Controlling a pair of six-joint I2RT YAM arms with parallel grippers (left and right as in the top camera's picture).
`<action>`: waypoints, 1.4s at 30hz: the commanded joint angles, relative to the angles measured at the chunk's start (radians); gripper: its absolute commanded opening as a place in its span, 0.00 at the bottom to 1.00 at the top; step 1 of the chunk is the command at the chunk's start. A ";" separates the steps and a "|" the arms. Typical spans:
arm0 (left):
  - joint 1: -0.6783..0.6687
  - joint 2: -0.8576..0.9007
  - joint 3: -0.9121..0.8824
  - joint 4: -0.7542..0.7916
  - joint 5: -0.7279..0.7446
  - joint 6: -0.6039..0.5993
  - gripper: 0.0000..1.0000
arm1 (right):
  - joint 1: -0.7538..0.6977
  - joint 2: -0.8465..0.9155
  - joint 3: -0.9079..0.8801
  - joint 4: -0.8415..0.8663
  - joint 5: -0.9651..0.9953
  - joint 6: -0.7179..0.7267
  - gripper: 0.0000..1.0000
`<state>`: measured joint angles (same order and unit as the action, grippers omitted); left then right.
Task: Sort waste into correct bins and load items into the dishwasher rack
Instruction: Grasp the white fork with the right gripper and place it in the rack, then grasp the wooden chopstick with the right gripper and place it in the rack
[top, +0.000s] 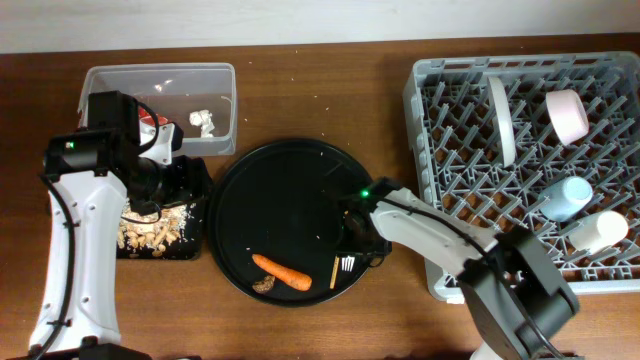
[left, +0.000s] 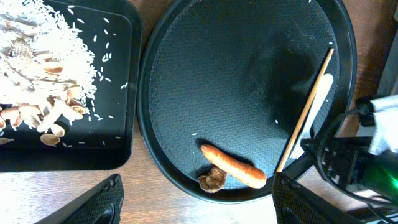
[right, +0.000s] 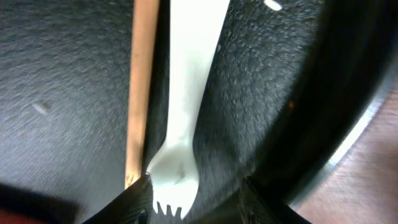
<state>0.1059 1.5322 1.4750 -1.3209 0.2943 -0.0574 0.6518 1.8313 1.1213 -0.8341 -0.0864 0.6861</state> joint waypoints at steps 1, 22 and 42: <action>0.000 -0.011 -0.002 -0.001 -0.003 -0.002 0.76 | 0.011 0.035 -0.007 0.031 0.054 0.030 0.48; 0.000 -0.011 -0.002 -0.004 -0.004 -0.002 0.76 | -0.193 -0.247 0.212 -0.245 0.125 -0.145 0.23; 0.000 -0.011 -0.002 0.000 -0.004 -0.002 0.76 | -0.571 -0.243 0.257 -0.436 0.046 -0.523 0.51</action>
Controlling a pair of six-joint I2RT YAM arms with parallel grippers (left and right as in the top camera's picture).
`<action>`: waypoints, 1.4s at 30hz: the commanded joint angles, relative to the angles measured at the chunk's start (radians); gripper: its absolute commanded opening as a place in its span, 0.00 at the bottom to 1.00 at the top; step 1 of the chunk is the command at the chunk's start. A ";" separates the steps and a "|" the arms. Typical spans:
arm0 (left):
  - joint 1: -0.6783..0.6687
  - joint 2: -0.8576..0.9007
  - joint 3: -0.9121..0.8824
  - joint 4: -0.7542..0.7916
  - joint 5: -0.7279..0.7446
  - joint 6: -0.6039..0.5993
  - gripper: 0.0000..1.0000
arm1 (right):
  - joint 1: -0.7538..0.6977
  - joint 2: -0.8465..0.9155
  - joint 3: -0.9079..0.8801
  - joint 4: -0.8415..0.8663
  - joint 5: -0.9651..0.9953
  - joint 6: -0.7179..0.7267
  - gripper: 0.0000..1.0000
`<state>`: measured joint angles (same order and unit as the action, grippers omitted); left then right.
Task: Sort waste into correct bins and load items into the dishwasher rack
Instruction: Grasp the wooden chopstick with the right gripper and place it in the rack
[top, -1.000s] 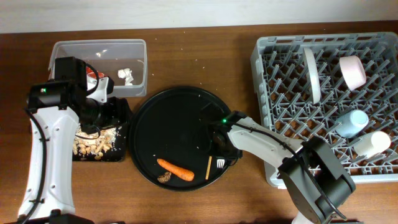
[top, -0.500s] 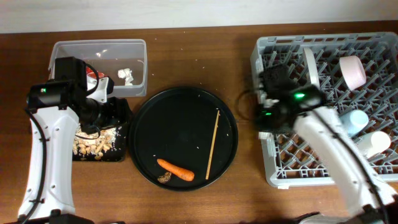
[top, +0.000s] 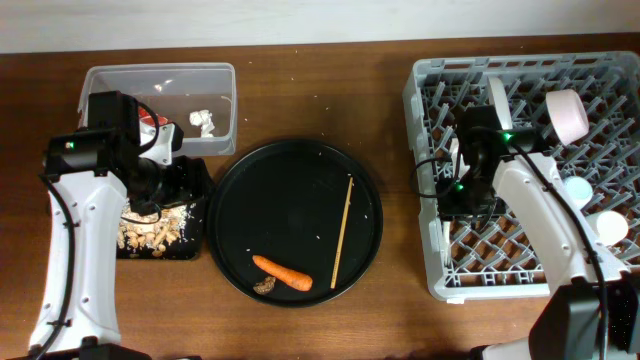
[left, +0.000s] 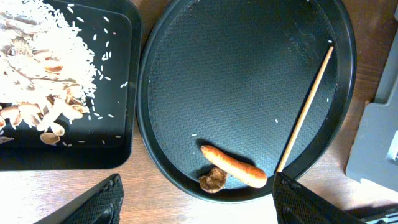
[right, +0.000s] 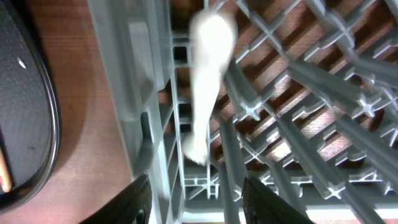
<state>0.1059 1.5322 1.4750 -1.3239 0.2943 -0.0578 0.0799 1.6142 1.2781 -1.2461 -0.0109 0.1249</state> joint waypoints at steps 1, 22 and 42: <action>0.000 -0.011 -0.002 0.003 -0.004 -0.002 0.76 | 0.016 -0.041 0.154 -0.033 -0.072 0.039 0.51; 0.000 -0.011 -0.002 0.002 -0.004 -0.002 0.76 | 0.555 0.506 0.178 0.222 -0.049 0.617 0.04; -0.001 -0.011 -0.003 -0.006 -0.003 -0.003 0.76 | -0.046 0.067 0.089 0.029 -0.074 -0.137 0.11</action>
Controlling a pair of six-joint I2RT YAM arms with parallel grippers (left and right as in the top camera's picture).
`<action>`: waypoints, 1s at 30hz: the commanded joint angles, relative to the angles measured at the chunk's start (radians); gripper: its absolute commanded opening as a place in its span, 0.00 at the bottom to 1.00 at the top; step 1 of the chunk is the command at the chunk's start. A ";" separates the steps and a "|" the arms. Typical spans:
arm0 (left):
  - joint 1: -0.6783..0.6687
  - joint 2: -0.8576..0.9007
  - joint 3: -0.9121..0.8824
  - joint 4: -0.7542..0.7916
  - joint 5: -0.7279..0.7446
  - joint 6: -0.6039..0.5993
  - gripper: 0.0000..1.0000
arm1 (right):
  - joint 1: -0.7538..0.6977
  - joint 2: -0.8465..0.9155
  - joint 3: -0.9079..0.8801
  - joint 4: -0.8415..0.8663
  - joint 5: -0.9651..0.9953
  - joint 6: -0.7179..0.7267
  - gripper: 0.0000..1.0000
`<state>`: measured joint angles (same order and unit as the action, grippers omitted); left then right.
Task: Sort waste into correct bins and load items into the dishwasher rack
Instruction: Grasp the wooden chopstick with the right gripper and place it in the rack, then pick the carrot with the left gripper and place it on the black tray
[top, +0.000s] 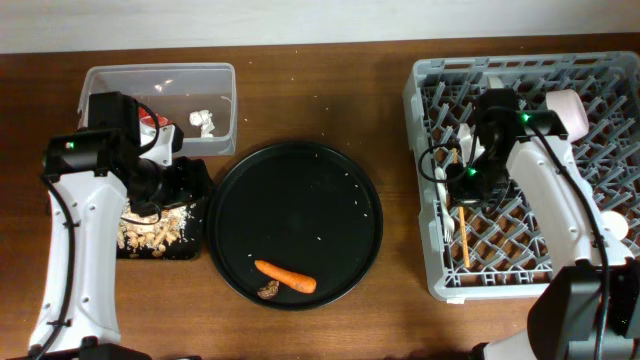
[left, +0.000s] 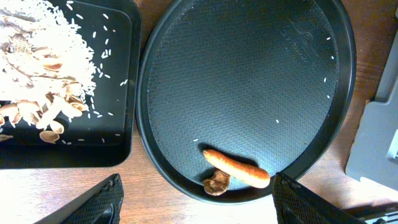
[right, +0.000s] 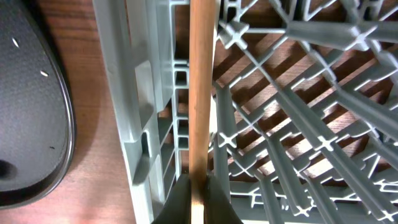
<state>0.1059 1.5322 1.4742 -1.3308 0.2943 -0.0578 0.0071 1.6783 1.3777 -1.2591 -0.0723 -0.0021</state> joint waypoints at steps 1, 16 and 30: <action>-0.001 -0.011 -0.002 0.001 -0.003 -0.003 0.76 | 0.032 0.006 -0.011 0.061 -0.010 -0.009 0.28; -0.560 -0.010 -0.408 0.230 0.035 -0.943 0.99 | -0.171 -0.340 -0.062 -0.005 -0.032 0.066 0.61; -0.747 0.034 -0.706 0.668 -0.303 -1.284 0.65 | -0.171 -0.333 -0.064 -0.002 -0.032 0.066 0.61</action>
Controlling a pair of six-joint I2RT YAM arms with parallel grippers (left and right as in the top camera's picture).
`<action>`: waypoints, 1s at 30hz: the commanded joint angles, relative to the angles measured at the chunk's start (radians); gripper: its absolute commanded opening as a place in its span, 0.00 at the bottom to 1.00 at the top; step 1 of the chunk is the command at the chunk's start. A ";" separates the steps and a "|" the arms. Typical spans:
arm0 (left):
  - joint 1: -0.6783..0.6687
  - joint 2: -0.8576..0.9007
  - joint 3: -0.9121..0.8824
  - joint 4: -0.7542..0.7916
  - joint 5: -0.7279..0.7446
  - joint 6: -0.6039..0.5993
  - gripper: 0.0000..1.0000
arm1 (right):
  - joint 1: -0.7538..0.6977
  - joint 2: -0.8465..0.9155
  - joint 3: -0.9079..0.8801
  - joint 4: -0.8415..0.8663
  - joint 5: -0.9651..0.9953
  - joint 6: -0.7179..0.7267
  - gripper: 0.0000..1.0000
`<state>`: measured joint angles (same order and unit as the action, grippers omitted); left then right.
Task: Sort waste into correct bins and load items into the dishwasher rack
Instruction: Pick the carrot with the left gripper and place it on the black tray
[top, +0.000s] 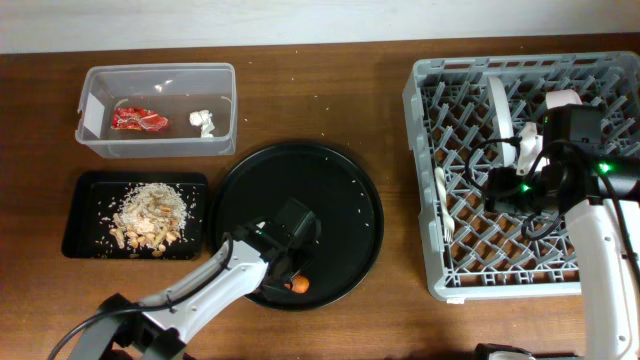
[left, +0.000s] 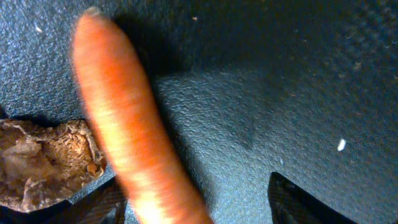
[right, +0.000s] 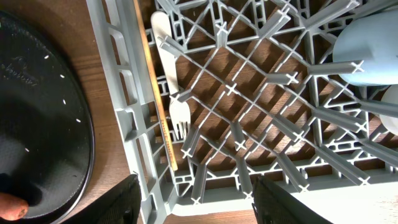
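An orange carrot (left: 124, 137) lies on the black round plate (top: 300, 175) near its front rim, with a brown scrap (left: 37, 162) against it. My left gripper (left: 194, 202) is low over the plate and open, its fingers either side of the carrot's end. In the overhead view the left gripper (top: 290, 268) hides most of the carrot (top: 297, 286). A white fork (right: 171, 93) and a wooden chopstick (right: 155, 106) lie in the grey dishwasher rack (top: 430, 270) along its left side. My right gripper (right: 196, 205) hangs open and empty above the rack.
A clear bin (top: 225, 80) at the back left holds a red wrapper (top: 138, 119) and a white crumpled bit (top: 205, 121). A black tray (top: 75, 215) of rice and shells sits left of the plate. The rack also holds a white plate (top: 500, 105) and cups (right: 367, 37).
My left gripper was high over the black tray; now it is down on the plate, open around the carrot. My right gripper has let go of the chopstick, which lies in the rack, and has moved right.
First my right gripper was at the fork on the plate, beside the chopstick. Then the fork was at the rack and the chopstick alone stayed on the plate. Then the chopstick was held in the rack. Now both lie there and my left gripper is at the carrot.
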<state>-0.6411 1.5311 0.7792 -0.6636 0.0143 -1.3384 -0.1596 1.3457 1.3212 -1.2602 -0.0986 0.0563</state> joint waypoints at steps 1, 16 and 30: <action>0.000 0.050 -0.011 0.000 -0.023 -0.004 0.46 | -0.004 -0.001 -0.008 -0.002 -0.006 0.008 0.61; 0.484 -0.302 0.037 -0.002 -0.200 0.481 0.20 | -0.004 -0.001 -0.008 -0.007 -0.005 0.008 0.61; 0.978 0.056 0.040 0.192 -0.187 0.481 0.57 | -0.004 -0.001 -0.008 -0.008 -0.005 0.008 0.61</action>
<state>0.3305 1.5848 0.7994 -0.4736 -0.1902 -0.8680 -0.1596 1.3457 1.3205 -1.2705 -0.0986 0.0563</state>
